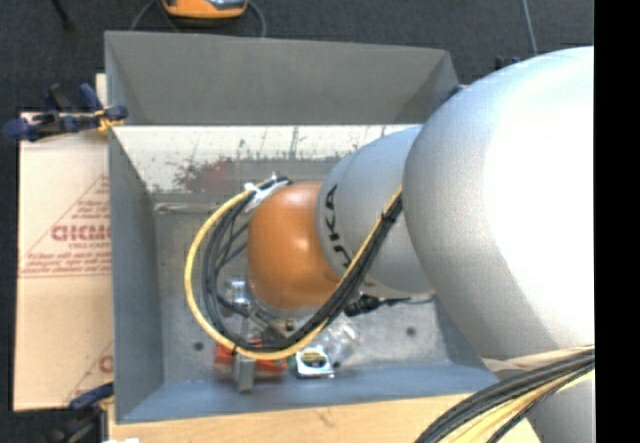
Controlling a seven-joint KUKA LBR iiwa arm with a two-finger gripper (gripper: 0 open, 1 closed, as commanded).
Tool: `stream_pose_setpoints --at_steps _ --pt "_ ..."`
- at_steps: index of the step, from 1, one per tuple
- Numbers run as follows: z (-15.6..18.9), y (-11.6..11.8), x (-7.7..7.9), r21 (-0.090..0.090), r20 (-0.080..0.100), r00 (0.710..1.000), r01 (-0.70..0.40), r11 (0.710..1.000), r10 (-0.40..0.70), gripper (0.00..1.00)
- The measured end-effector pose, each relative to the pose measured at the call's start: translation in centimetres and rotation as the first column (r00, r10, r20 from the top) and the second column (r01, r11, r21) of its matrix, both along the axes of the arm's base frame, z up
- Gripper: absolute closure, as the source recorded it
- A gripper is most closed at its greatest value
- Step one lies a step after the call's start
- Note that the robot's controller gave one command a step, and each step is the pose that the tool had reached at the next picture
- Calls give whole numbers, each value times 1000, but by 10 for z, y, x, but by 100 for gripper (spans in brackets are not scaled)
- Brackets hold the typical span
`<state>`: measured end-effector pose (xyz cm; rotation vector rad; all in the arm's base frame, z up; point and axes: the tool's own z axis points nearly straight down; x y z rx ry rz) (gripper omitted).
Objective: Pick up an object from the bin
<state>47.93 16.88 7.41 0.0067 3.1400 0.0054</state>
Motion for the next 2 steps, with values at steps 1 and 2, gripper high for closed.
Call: stream_pose_setpoints --at_steps 1,2 --pt "4 -1 2 1 6 1000 4 1000 -4 100" --pt "145 -14 9 1 8 1000 22 1000 -22 100"
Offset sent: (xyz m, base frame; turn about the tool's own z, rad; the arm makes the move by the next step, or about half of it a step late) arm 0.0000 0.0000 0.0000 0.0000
